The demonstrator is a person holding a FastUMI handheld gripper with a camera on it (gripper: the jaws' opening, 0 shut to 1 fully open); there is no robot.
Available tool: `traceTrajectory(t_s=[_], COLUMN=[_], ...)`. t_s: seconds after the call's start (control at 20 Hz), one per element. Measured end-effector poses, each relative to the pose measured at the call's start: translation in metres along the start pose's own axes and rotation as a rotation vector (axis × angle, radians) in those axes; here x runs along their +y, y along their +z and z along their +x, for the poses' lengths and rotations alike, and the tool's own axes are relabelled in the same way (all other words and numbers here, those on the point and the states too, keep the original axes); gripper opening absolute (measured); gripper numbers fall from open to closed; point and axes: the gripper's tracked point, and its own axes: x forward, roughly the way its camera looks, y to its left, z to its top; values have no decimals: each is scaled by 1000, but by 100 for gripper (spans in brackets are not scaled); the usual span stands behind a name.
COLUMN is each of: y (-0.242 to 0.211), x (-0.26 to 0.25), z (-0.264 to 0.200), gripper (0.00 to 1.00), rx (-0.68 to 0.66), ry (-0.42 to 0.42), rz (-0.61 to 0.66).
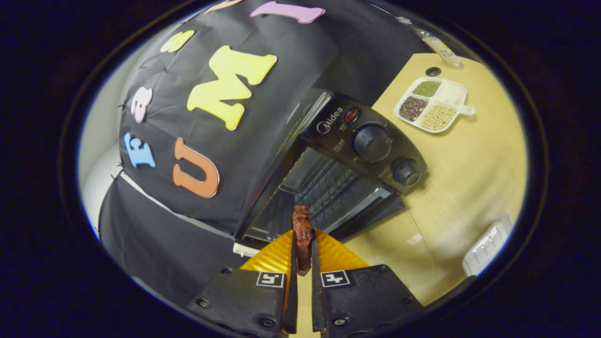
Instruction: Open the toaster oven, put the food inside, and close the toaster oven door.
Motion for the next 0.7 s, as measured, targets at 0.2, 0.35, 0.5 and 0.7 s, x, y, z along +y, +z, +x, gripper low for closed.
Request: traceTrajectory(t_s=[0.2,0.35,0.5,0.7], y=[8,11,5,1], x=[-8,-6,-7,-16], z=[40,67,94,107], gripper=[15,15,15,16], rx=[-141,-217,-228,-230], ry=[-57,-76,-105,-167], rz=[101,145,174,110])
